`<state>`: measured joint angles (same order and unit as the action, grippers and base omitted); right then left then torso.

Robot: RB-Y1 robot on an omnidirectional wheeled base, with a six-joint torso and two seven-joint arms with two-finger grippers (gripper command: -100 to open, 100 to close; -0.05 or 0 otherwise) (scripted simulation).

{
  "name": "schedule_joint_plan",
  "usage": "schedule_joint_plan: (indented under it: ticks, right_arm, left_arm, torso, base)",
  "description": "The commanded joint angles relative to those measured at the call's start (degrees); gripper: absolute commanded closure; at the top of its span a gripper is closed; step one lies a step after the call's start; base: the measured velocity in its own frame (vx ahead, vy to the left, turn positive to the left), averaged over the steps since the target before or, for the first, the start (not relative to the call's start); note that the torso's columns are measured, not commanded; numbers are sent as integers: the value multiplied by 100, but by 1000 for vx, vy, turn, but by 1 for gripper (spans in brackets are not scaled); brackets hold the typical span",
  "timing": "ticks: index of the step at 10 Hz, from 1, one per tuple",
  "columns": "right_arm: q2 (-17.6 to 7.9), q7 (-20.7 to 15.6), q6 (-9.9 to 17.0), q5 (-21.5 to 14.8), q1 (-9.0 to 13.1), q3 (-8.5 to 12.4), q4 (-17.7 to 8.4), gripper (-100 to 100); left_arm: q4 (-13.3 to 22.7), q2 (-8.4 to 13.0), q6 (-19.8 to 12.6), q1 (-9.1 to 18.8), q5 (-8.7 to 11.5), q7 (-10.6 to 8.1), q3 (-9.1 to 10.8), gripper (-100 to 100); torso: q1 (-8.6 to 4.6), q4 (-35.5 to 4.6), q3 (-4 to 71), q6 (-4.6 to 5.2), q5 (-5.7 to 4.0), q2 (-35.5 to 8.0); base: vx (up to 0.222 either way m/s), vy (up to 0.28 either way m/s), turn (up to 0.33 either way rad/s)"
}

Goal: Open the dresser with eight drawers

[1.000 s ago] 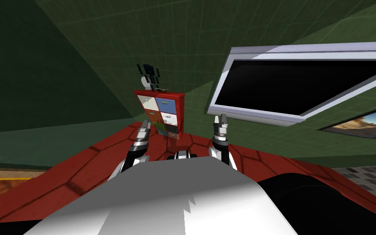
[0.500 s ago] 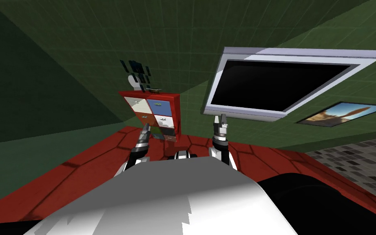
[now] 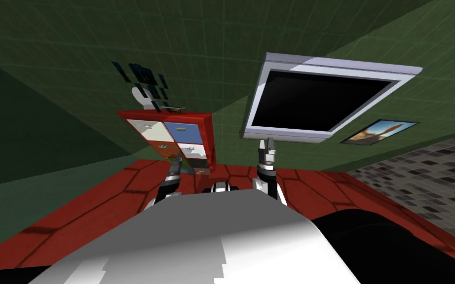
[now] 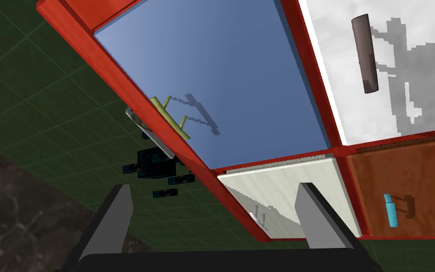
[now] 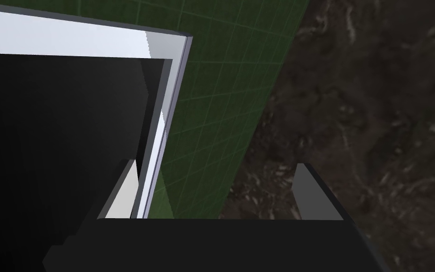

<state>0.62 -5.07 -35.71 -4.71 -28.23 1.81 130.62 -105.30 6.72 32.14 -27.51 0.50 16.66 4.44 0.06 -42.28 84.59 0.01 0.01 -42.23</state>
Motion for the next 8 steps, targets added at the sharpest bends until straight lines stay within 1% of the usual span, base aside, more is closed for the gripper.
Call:
schedule_joint_plan:
  ticks: [1,4,8]
  right_arm:
    - [0,0,0,0,0,0,0,0]
    - [0,0,0,0,0,0,0,0]
    - [0,0,0,0,-1,0,0,0]
  left_arm:
    - [352,17,-56,34,63,143,93,-100]
    - [751,20,-68,59,125,285,185,-100]
    - [1237,-16,-82,89,201,458,297,-100]
  torso:
    - [4,1,1,-2,1,0]
    - [-16,-1,-3,-1,-5,-6]
    - [-6,-1,-3,-2,-1,-5]
  base:
    - [102,50,-172]
    - [100,25,-181]
    - [88,38,-164]
